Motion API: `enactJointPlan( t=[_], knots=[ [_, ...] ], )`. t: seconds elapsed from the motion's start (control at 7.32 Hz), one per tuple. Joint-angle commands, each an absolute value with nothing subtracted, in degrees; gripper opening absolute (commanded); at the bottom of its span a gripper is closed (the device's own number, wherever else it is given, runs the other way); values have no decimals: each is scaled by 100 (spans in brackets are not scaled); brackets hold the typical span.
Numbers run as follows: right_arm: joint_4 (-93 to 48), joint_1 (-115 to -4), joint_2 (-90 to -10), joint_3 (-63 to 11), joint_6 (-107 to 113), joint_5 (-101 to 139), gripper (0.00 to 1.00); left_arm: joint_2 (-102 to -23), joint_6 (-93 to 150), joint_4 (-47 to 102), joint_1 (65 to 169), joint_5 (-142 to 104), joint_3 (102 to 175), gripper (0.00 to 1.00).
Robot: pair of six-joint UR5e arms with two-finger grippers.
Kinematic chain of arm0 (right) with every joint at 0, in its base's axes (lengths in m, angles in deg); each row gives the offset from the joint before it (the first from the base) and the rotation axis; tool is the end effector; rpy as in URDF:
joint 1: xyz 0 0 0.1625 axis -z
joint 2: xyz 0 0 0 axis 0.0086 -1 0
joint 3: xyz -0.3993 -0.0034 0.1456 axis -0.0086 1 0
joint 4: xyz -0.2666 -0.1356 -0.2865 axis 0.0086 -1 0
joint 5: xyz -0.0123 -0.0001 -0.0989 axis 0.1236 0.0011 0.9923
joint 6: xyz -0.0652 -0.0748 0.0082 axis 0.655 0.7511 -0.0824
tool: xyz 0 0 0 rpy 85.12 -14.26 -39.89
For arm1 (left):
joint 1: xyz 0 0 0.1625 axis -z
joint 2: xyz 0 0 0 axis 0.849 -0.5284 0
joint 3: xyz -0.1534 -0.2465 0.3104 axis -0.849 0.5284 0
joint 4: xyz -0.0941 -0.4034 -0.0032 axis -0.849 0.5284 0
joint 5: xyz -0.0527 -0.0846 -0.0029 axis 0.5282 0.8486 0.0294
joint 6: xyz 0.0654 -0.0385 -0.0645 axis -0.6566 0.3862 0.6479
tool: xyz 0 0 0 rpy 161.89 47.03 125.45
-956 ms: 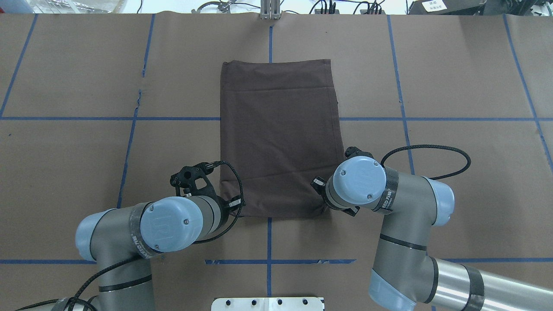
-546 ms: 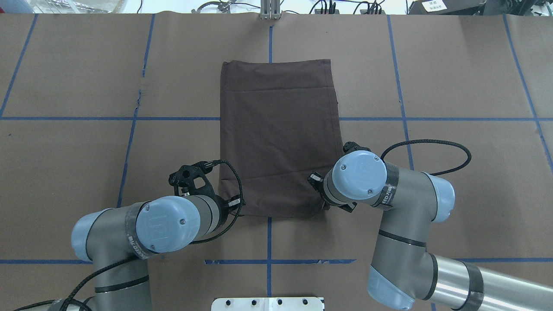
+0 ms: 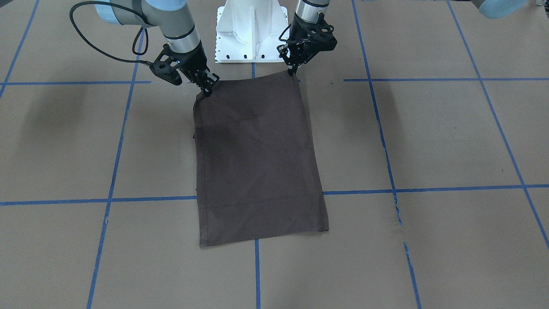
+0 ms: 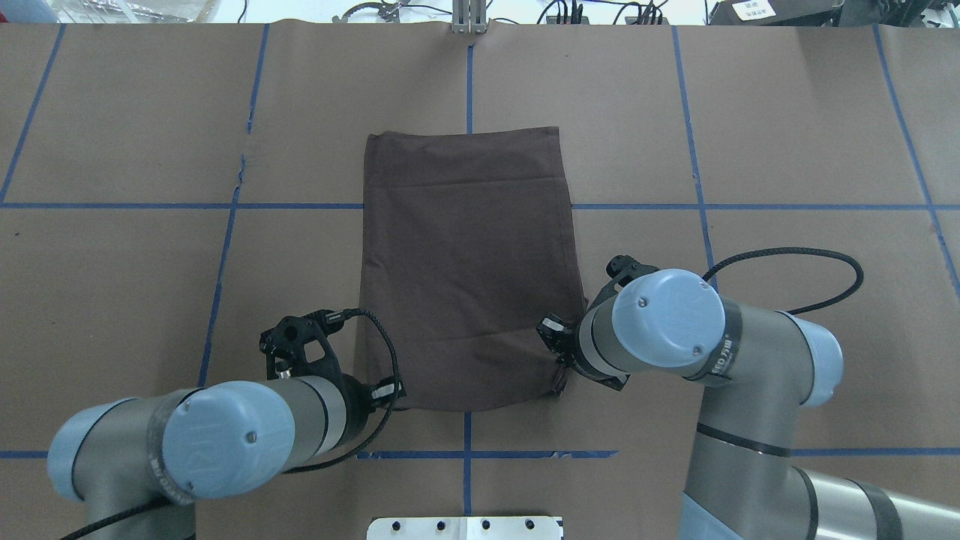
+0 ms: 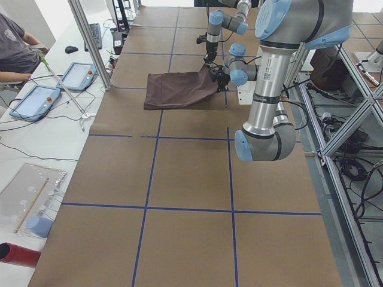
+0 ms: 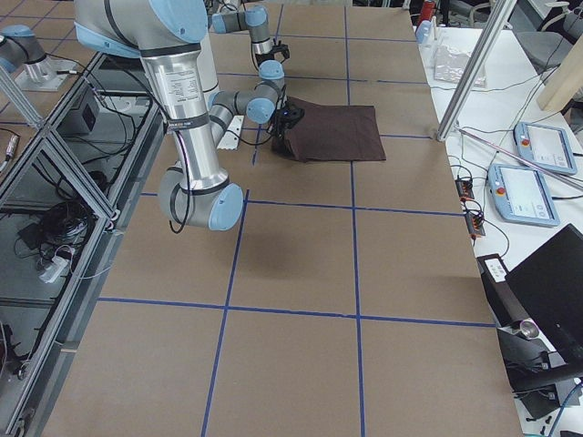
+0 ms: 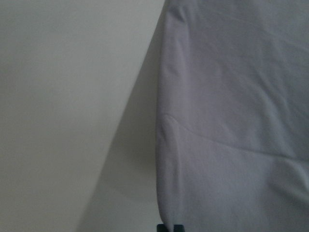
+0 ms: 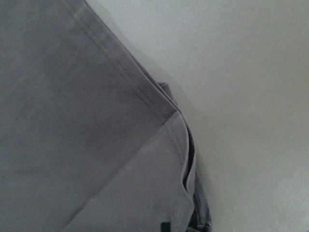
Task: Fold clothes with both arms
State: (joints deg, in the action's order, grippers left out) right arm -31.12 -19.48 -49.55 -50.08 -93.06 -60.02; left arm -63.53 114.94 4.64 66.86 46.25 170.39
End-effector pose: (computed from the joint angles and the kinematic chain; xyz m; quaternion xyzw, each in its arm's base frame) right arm -0.4797 -0.2944 0.2526 -0.1028 -0.4362 0.2824 0.8482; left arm 0.4925 -0.2166 0.2164 0.0164 0.4764 -0.1645 0.8636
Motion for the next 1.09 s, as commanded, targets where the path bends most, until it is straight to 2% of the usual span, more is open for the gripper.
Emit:
enactJointPlan(
  t=[0.0, 0.41, 0.68, 0.82, 0.96],
  knots=[
    [-3113, -1718, -5036, -5273, -9315, -5998, 0, -6347, 11554, 140, 6346, 4652, 17351, 0],
    [-3104, -1926, -4870, -5036, -8755, -5910, 0, -6487, 11467, 140, 6730, 4722, 17377, 0],
    [-3113, -2646, -4371, -4599, -8420, -6084, 0, -6776, 10916, 140, 7773, 5343, 17211, 0],
    [-3113, -3058, -3985, -4135, -8192, -6381, 0, -7021, 10695, 175, 8301, 5581, 16775, 0],
    [-3104, -3410, -3442, -3347, -7981, -6663, 0, -7302, 10406, 332, 8828, 5645, 16153, 0]
  ],
)
